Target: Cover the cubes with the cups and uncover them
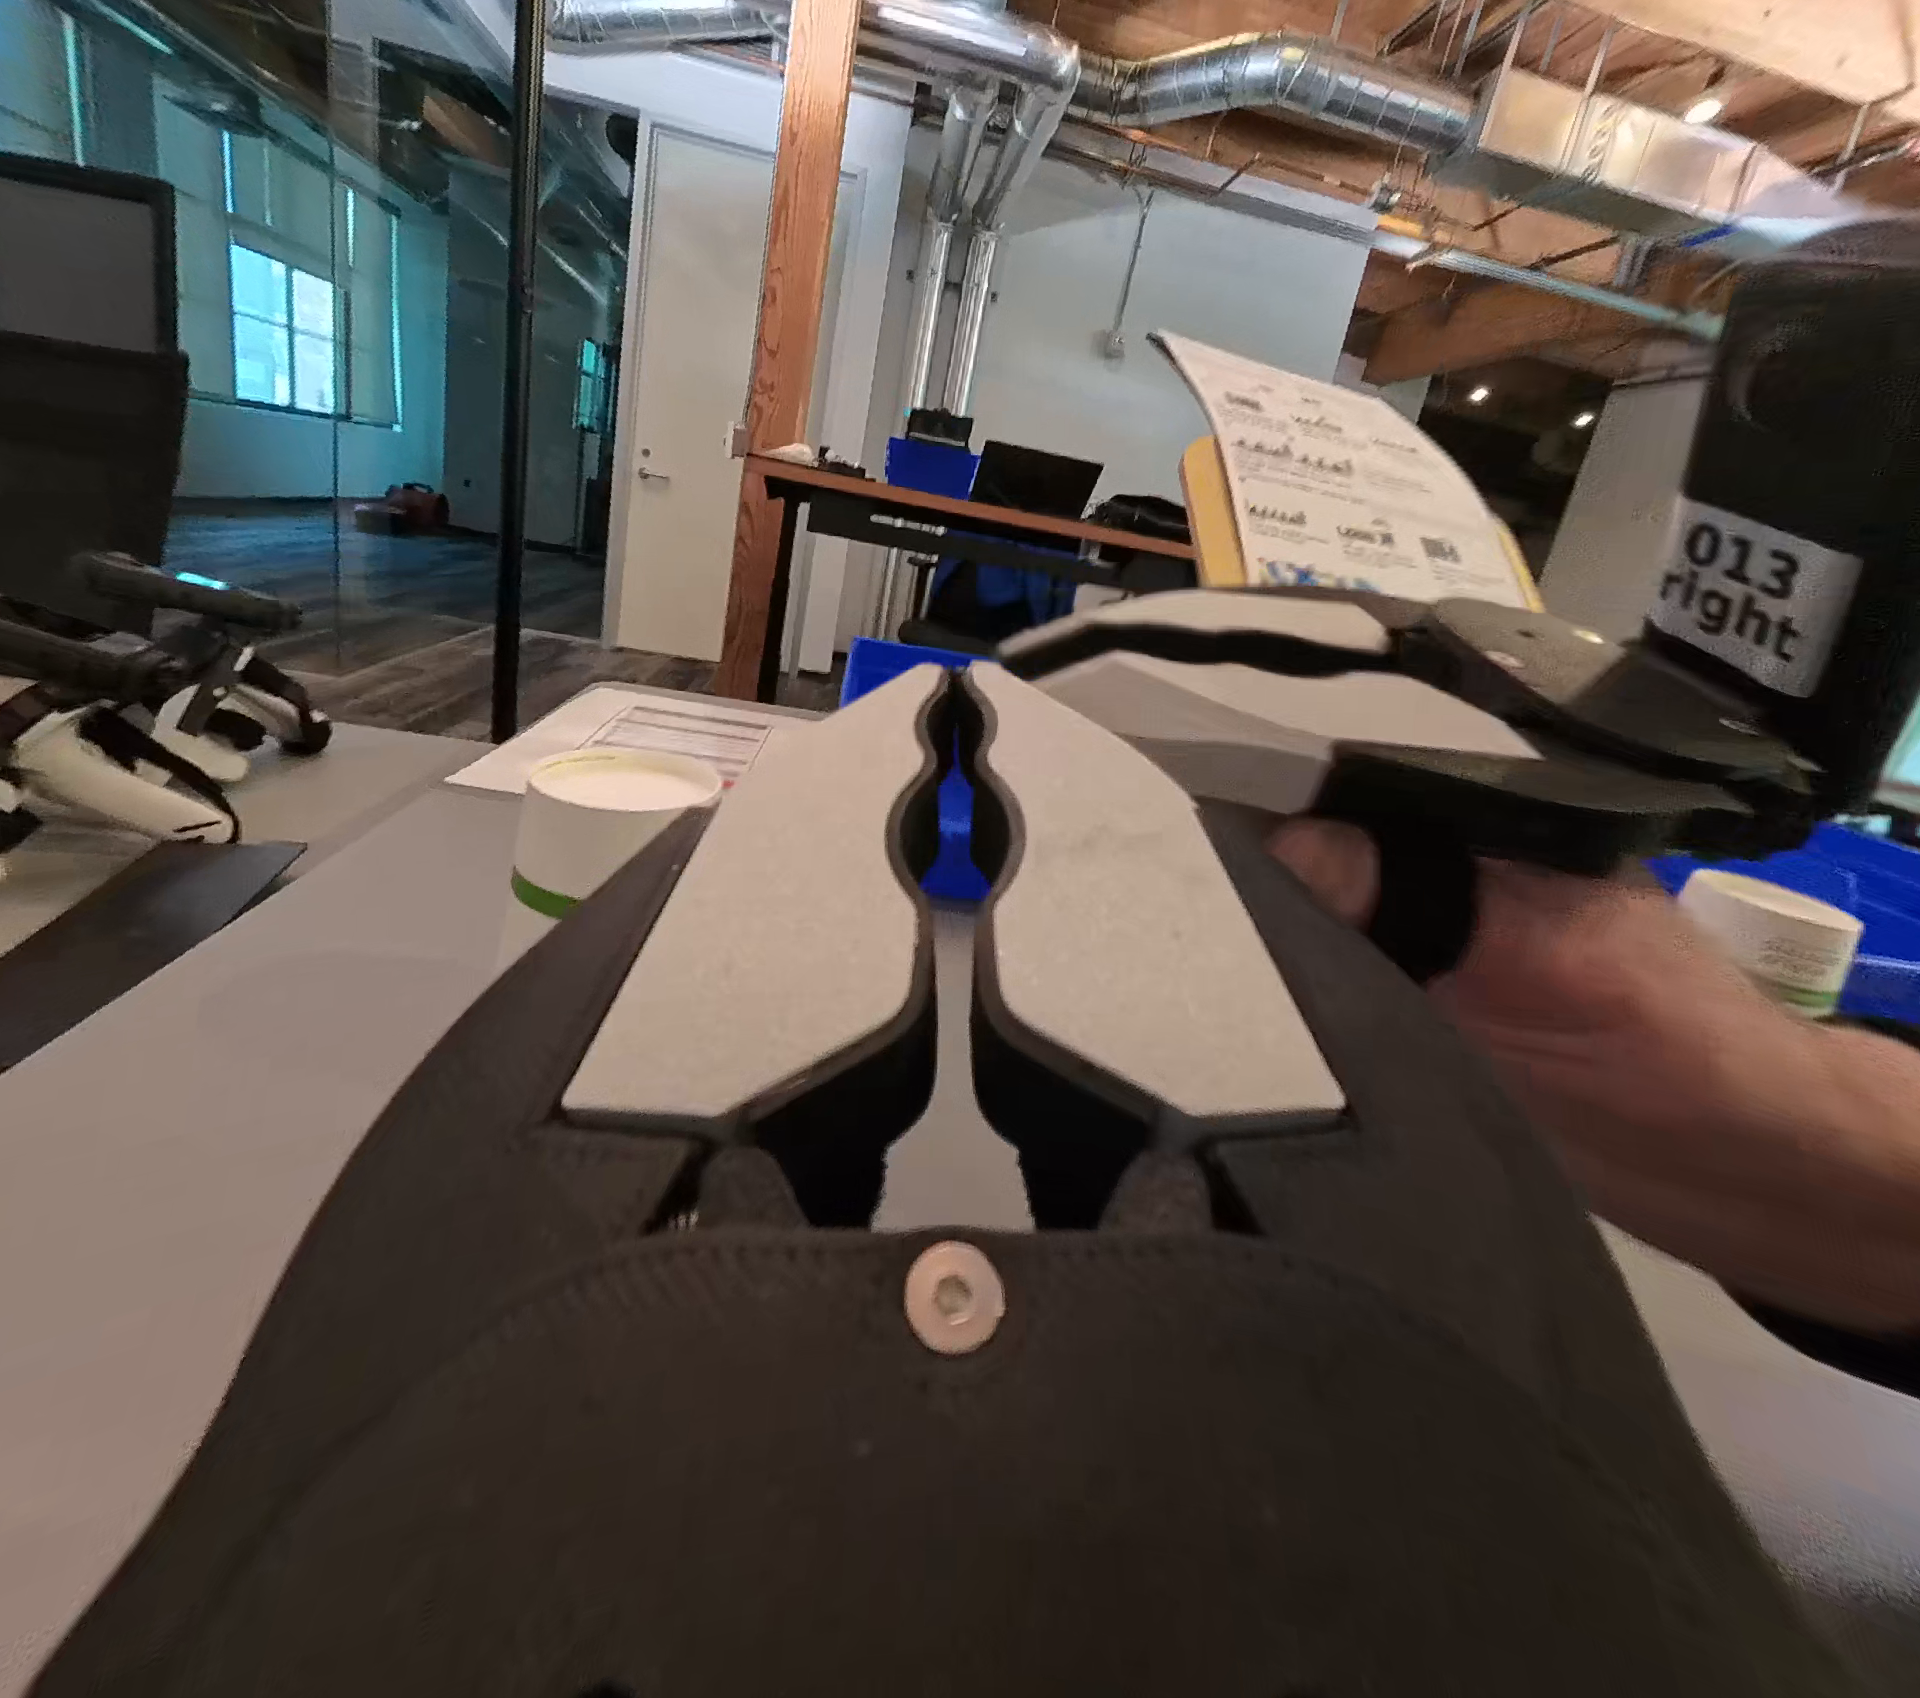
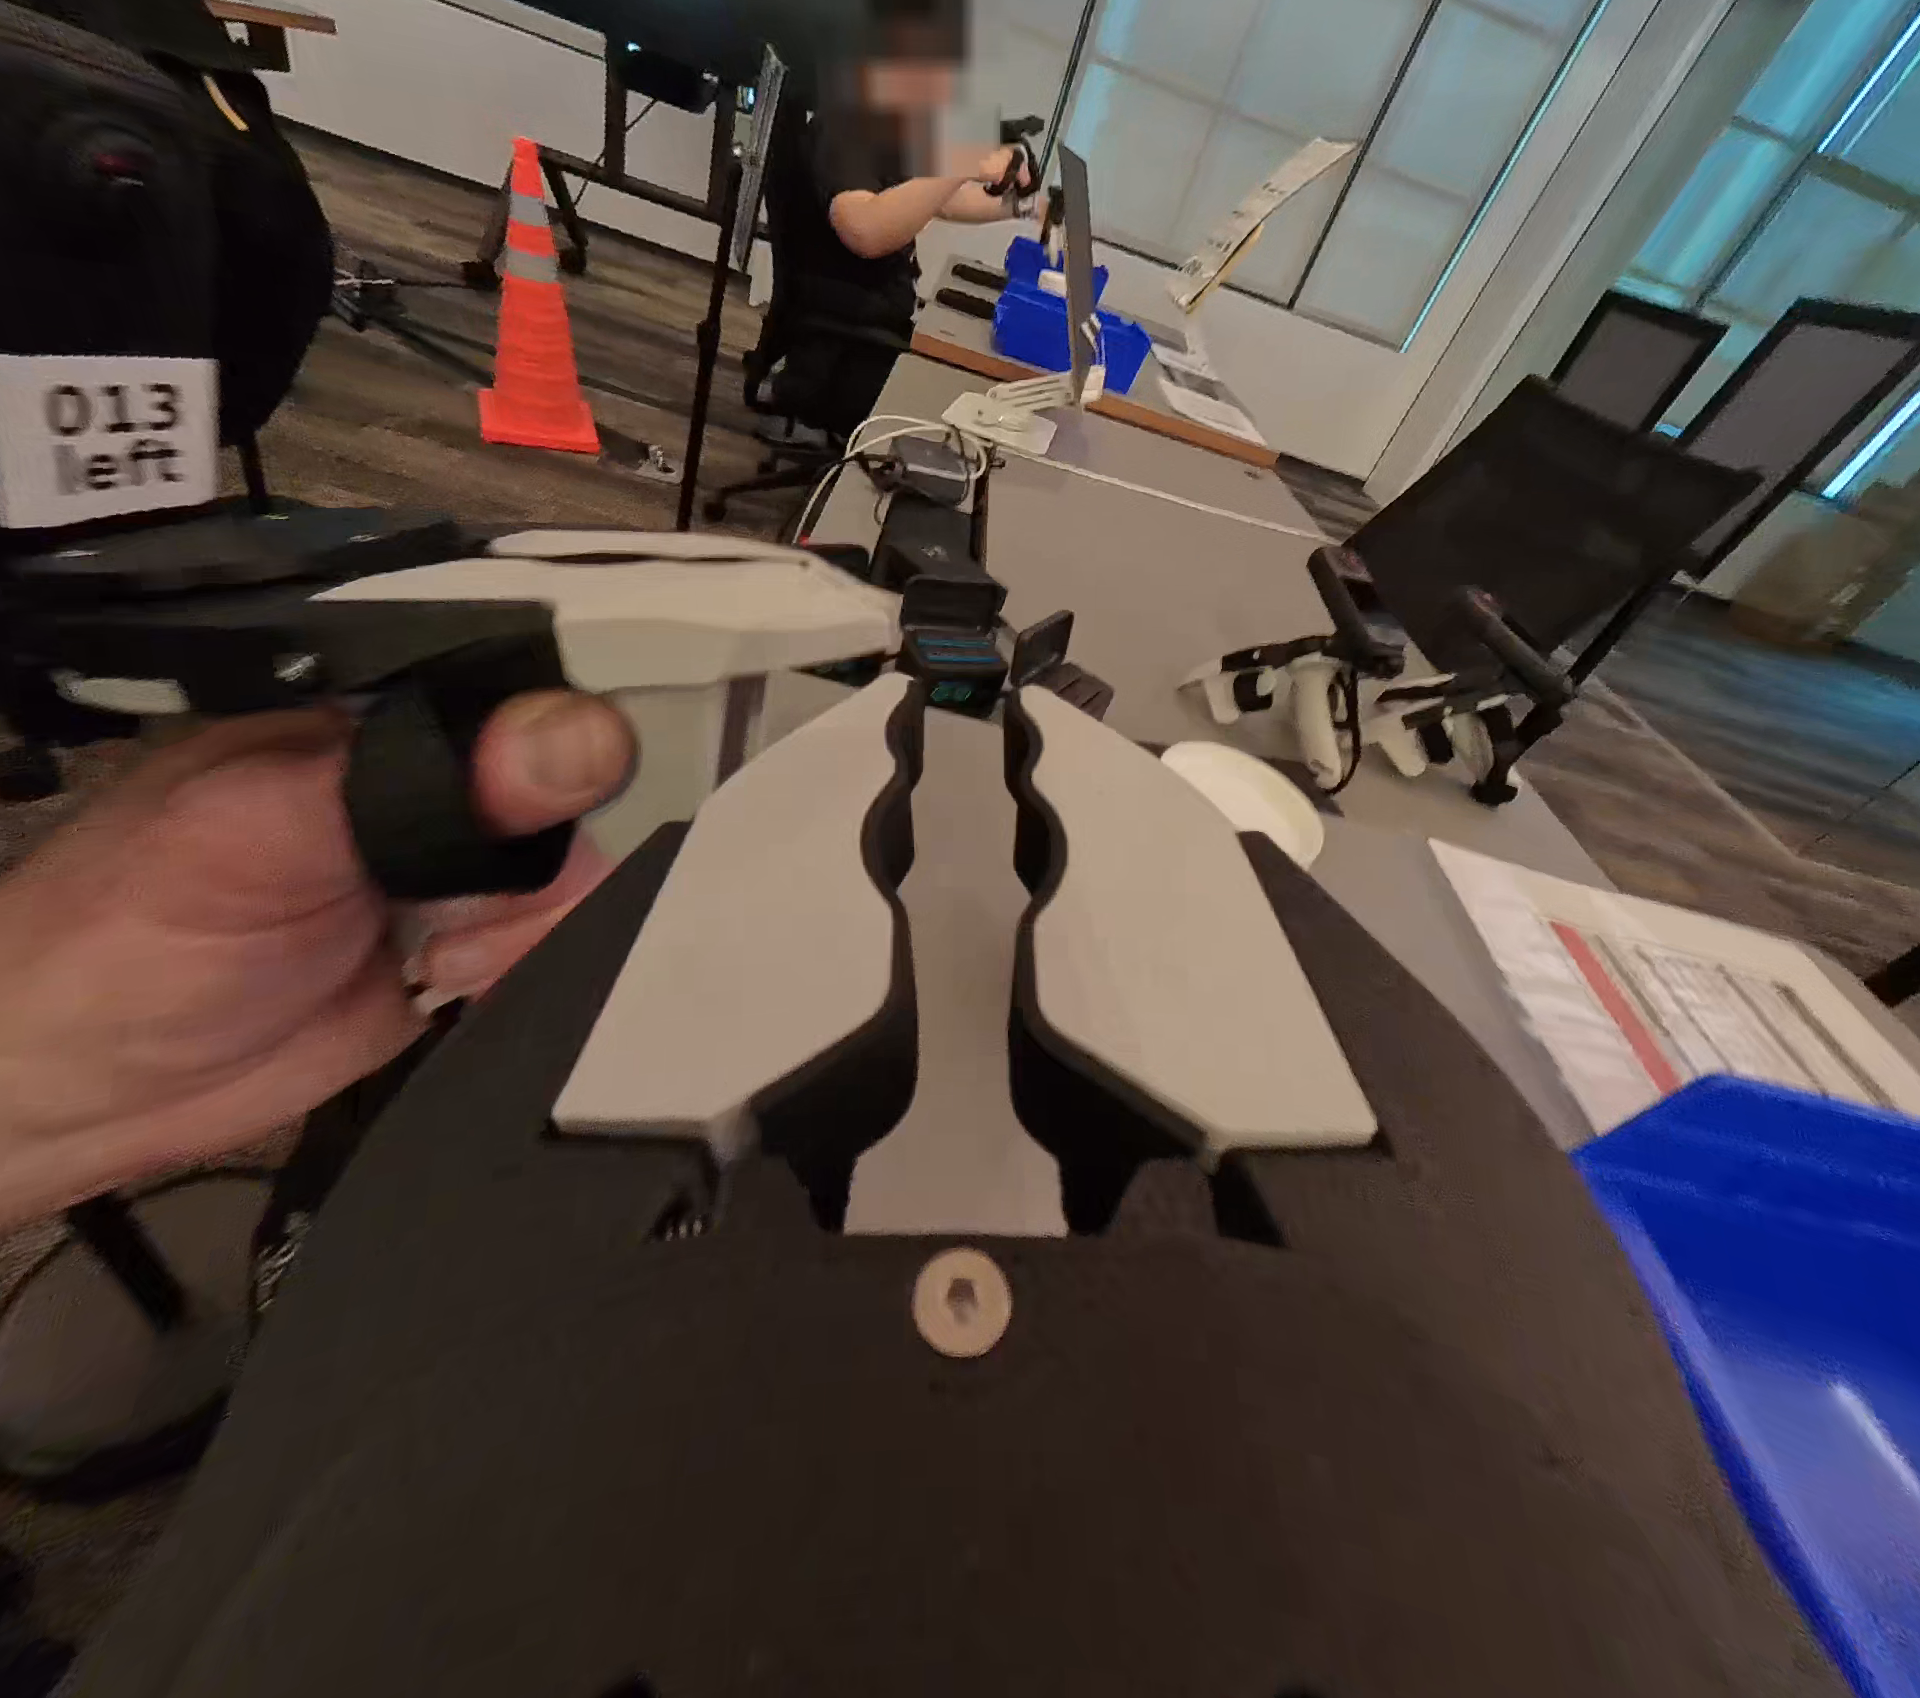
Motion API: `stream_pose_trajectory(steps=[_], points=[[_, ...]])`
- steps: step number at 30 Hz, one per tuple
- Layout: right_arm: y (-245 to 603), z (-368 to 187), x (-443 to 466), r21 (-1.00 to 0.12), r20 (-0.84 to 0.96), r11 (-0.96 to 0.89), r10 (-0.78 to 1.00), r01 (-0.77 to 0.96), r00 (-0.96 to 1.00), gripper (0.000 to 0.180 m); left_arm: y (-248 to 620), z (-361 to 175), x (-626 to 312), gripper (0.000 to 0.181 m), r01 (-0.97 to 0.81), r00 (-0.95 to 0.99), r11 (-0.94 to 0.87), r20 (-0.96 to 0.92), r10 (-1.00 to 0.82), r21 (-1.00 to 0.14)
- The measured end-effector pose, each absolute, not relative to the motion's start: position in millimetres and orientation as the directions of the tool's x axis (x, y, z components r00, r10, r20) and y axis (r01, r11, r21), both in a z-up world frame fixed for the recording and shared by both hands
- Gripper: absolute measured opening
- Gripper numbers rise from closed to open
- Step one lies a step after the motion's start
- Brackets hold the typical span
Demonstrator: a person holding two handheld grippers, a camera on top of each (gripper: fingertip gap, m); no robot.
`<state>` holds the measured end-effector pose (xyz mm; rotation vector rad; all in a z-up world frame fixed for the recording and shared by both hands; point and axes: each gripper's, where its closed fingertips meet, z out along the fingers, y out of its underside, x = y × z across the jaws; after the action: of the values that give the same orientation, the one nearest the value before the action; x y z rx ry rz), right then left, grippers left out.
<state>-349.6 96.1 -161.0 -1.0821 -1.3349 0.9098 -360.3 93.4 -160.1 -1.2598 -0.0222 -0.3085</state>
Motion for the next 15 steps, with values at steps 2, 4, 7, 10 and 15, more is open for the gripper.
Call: stream_pose_trajectory(steps=[2,4,7,10,15], points=[[85.1,-166.4,-331.6,-0.955,0.273,0.27,0.962,0.122,0.002,0.003,93.3,-158.8,-357.4,0.0,0.267,0.95,0.277,0.204,-0.234,-0.923],[79.9,-166.7,-310.4,-0.958,0.259,0.258,0.966,0.124,-0.006,0.001,96.0,-160.6,-351.6,0.0,0.237,0.958,0.262,0.18,-0.224,-0.936],[74.6,-163.7,-272.6,-0.968,0.23,0.23,0.973,0.098,-0.009,0.0,101.2,-162.4,-332.8,0.0,0.165,0.967,0.231,0.111,-0.229,-0.959],[78.0,-164.7,-229.5,-0.972,0.224,0.221,0.974,0.078,0.029,0.0,107.6,-164.6,-305.0,0.0,0.125,0.96,0.208,0.064,-0.274,-0.97],[83.3,-196.7,-166.0,-0.98,0.186,0.183,0.982,0.073,0.038,0.0,125.4,-179.2,-246.7,0.0,0.076,0.926,0.154,0.012,-0.378,-0.985]])
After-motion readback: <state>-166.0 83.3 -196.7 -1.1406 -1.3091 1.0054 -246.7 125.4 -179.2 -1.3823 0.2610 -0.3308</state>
